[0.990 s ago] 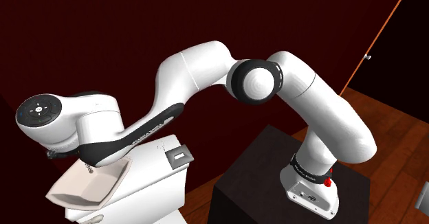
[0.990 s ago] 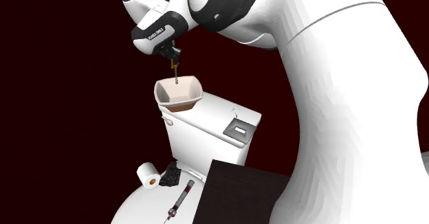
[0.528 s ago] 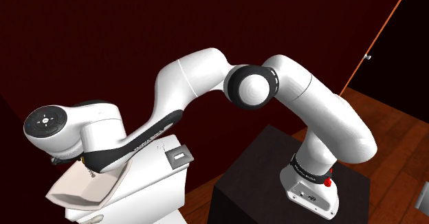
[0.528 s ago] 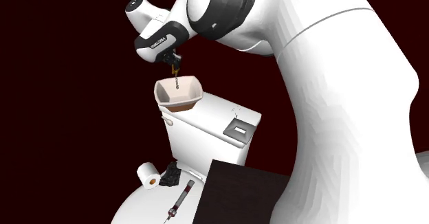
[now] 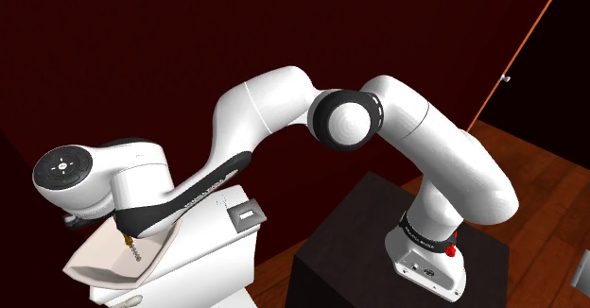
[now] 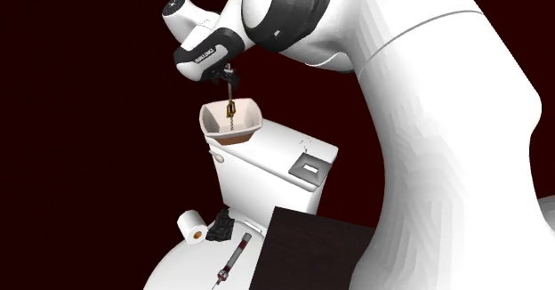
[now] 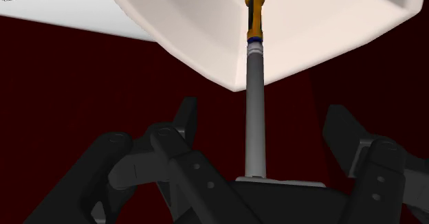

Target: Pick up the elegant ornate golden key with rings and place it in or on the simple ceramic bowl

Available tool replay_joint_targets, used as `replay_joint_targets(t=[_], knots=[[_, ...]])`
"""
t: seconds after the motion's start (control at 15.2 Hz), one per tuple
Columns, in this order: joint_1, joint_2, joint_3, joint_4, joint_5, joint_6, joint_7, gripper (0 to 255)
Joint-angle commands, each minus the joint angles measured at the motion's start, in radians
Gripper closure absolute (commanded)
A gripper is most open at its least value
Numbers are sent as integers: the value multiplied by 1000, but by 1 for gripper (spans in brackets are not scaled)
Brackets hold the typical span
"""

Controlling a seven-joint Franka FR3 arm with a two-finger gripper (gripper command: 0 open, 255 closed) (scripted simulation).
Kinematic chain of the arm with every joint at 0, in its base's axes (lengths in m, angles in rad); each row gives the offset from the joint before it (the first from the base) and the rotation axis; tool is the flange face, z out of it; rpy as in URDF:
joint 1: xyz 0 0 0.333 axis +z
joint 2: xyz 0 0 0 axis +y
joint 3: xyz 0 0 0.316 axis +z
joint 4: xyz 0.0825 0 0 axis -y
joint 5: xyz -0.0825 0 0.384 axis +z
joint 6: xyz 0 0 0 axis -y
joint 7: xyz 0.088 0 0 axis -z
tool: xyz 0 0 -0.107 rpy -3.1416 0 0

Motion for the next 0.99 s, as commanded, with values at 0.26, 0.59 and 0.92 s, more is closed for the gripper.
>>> replay_joint_targets(t=[0.26, 0.59, 0.92], knots=[[-8, -65, 15, -63, 9, -17, 15, 0], [-14, -119, 30, -110, 20, -34, 24, 0], [-14, -119, 30, -110, 20, -34, 24, 0]])
